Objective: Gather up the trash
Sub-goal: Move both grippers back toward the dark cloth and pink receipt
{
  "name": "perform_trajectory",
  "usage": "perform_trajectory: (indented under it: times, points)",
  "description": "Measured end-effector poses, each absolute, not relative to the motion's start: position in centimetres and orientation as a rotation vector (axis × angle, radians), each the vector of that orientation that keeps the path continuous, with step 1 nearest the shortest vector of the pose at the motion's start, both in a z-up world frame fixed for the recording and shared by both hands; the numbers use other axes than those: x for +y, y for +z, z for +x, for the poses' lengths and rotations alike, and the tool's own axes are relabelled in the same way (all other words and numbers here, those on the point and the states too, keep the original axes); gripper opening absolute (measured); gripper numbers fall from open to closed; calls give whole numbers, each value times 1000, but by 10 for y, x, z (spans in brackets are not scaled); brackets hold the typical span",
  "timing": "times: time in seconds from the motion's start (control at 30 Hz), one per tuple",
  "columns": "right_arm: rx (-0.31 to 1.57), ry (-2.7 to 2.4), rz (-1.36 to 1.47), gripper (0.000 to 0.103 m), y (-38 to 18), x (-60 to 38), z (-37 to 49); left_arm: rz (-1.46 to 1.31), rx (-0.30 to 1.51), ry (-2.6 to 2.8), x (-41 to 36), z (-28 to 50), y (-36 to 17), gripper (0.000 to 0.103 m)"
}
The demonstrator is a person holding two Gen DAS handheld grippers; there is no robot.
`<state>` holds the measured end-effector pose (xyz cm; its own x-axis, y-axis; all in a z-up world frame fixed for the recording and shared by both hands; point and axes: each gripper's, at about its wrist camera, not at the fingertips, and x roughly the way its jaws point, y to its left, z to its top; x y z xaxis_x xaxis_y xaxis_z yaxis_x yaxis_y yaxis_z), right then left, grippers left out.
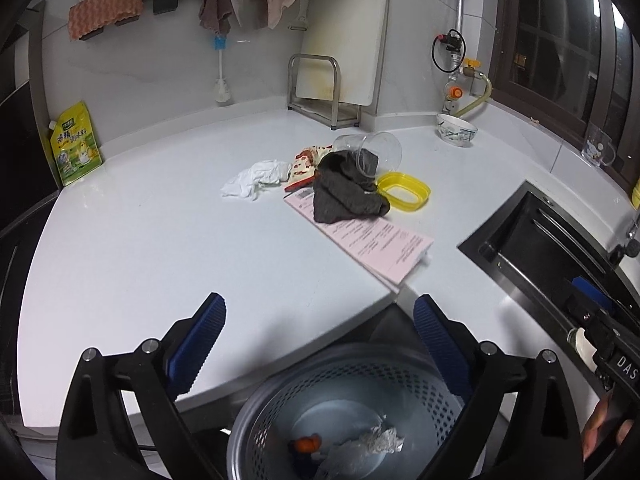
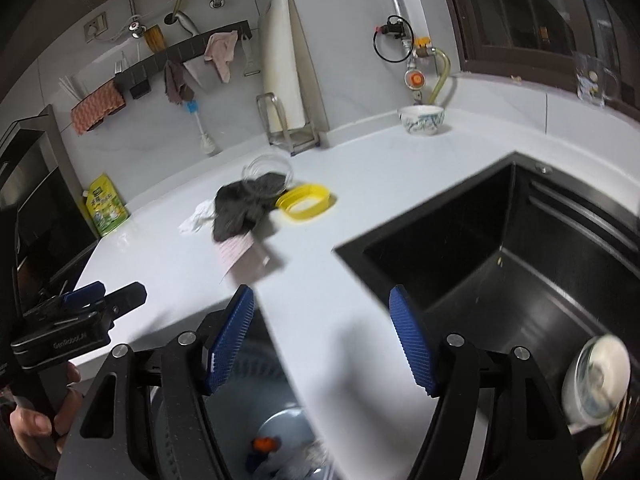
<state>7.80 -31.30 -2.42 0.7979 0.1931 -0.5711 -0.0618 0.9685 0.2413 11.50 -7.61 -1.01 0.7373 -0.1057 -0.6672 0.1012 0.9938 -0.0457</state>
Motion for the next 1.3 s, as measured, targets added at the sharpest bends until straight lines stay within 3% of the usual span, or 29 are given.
perform_trajectory:
  times: [0.4, 0.7, 1.3]
  points:
    - [620, 151, 294, 68, -15, -356, 150, -27, 763, -76, -127, 175, -18, 95]
    - [635, 152, 435, 68, -30, -393, 151, 20, 799, 0, -157, 207, -42, 95]
    - [641, 208, 464, 68, -33, -386, 146, 8, 833, 156, -84, 206, -55, 95]
